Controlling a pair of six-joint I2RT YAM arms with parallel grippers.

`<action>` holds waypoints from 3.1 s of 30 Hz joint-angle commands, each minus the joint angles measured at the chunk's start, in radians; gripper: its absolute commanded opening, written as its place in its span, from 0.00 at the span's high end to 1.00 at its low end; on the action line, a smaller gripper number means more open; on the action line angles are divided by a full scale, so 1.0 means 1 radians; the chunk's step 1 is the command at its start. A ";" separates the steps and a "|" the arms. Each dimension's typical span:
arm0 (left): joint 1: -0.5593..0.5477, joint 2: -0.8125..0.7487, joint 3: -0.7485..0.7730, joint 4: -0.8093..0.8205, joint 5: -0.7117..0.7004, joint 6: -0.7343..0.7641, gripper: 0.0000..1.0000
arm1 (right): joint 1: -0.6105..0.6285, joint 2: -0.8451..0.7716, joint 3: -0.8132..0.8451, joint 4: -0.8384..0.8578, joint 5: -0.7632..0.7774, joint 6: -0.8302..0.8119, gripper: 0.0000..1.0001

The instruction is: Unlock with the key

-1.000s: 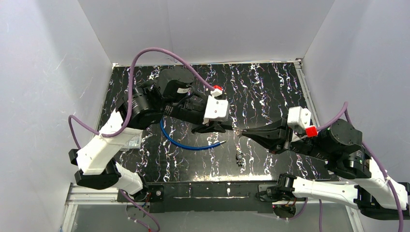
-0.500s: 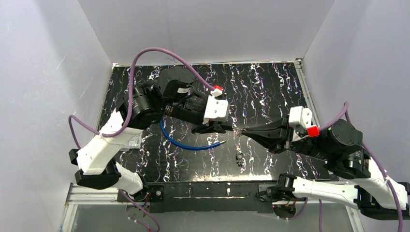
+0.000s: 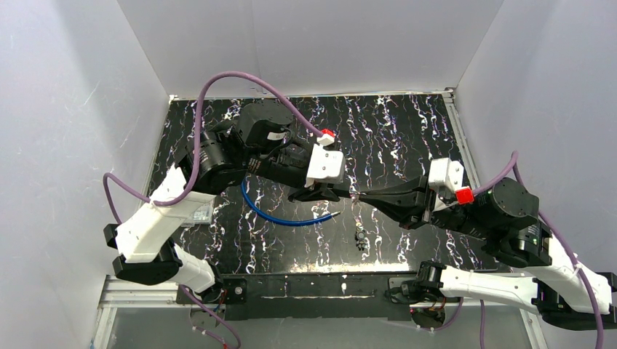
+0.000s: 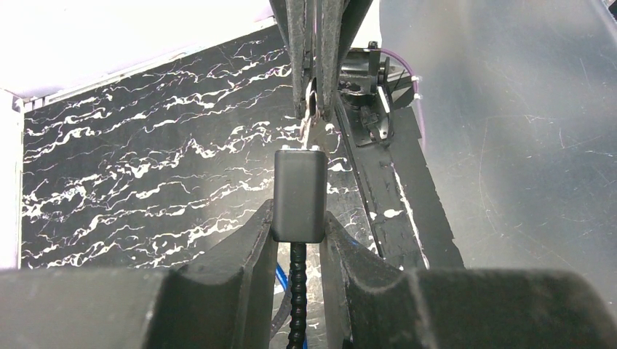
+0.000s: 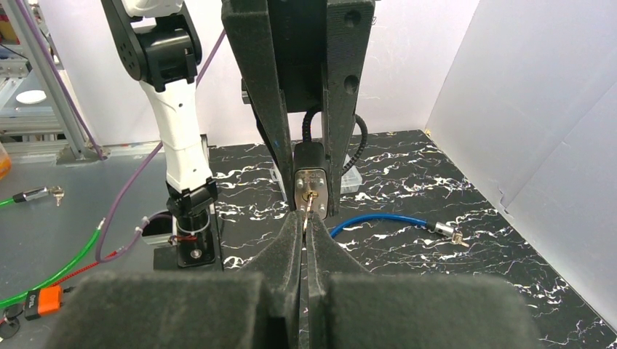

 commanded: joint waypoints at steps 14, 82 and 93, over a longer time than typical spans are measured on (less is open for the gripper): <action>-0.001 -0.026 0.007 0.004 0.044 0.015 1.00 | -0.014 0.033 -0.045 0.076 -0.026 0.018 0.99; -0.049 -0.005 0.045 -0.025 -0.076 0.100 1.00 | -0.049 0.009 0.095 -0.119 -0.027 0.037 0.68; -0.051 -0.004 0.047 -0.025 -0.071 0.099 1.00 | -0.049 0.017 0.091 -0.068 -0.044 0.031 0.79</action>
